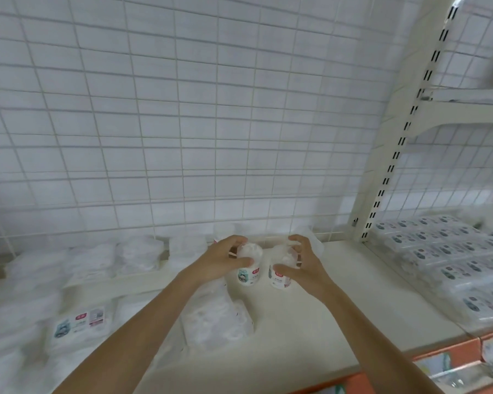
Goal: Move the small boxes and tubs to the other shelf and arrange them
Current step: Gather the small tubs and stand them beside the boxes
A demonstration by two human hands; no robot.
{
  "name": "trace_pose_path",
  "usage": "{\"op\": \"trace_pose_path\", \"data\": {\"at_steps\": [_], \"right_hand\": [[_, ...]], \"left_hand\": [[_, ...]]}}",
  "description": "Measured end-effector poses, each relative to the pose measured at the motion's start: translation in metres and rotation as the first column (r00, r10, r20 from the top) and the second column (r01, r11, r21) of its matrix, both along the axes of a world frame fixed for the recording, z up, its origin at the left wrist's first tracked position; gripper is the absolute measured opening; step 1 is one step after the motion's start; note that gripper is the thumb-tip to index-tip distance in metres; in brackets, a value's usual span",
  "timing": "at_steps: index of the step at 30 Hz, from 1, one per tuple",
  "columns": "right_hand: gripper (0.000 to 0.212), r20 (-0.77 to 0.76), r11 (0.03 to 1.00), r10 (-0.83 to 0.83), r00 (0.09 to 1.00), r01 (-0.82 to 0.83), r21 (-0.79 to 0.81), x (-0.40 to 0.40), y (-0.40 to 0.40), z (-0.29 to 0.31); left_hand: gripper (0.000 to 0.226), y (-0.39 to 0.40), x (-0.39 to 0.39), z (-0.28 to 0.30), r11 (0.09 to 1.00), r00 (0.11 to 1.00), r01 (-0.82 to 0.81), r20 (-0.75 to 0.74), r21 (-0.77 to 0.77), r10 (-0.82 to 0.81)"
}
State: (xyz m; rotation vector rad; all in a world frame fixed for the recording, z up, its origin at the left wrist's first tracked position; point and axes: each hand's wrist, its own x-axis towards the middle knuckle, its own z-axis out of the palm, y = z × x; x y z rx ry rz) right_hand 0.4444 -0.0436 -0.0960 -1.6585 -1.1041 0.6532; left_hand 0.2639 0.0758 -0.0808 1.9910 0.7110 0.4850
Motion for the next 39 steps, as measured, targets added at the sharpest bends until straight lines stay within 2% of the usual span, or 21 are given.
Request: {"op": "trace_pose_path", "data": {"at_steps": [4, 6, 8, 10, 14, 21, 23, 26, 32, 36, 39], "right_hand": [[0.074, -0.038, 0.998, 0.059, 0.998, -0.060, -0.015, 0.008, -0.006, 0.003], [0.070, -0.040, 1.000, 0.020, 0.999, -0.020, -0.004, 0.007, -0.005, 0.002], [0.066, -0.108, 0.999, -0.038, 0.993, 0.040, 0.015, 0.004, -0.003, -0.001], [0.060, -0.188, 0.996, -0.078, 0.979, 0.084, 0.026, 0.001, -0.002, -0.003], [0.046, -0.231, 0.995, -0.083, 0.969, 0.095, 0.039, 0.000, -0.004, -0.004], [0.035, -0.243, 0.980, -0.120, 0.963, 0.153, 0.124, 0.019, -0.045, 0.021], [0.035, -0.210, 0.973, -0.137, 0.968, 0.171, 0.152, 0.029, -0.069, 0.031], [0.046, -0.177, 0.959, -0.203, 0.963, 0.232, 0.162, 0.049, -0.118, 0.039], [0.032, -0.168, 0.891, -0.410, 0.896, 0.433, 0.134, 0.093, -0.248, 0.035], [0.031, -0.222, 0.817, -0.537, 0.814, 0.568, 0.104, 0.119, -0.344, 0.025], [0.030, -0.235, 0.764, -0.611, 0.756, 0.641, 0.075, 0.133, -0.417, 0.017]], "left_hand": [[0.053, 0.002, -0.003, -0.001, 1.000, 1.000, 0.001, -0.012, -0.016, -0.001], [0.055, 0.002, -0.003, -0.001, 1.000, 1.000, -0.003, -0.017, -0.018, 0.003], [0.055, 0.000, -0.002, 0.000, 1.000, 1.000, -0.007, -0.017, 0.000, 0.007], [0.048, -0.002, 0.000, 0.001, 1.000, 1.000, -0.007, -0.013, 0.021, 0.007], [0.030, -0.004, 0.003, -0.001, 0.999, 1.000, -0.008, 0.007, 0.044, 0.008], [0.033, -0.013, 0.013, 0.010, 0.990, 0.985, -0.109, 0.123, -0.091, 0.120], [0.035, -0.025, 0.021, 0.014, 0.984, 0.982, -0.066, 0.161, -0.167, 0.094], [0.022, -0.056, 0.045, 0.022, 0.974, 0.982, 0.016, 0.187, -0.226, 0.027], [0.009, -0.152, 0.118, 0.027, 0.929, 0.966, 0.193, 0.228, -0.316, -0.123], [0.010, -0.233, 0.176, 0.017, 0.871, 0.947, 0.300, 0.233, -0.390, -0.222], [0.027, -0.298, 0.214, 0.005, 0.822, 0.929, 0.366, 0.219, -0.437, -0.298]]}}
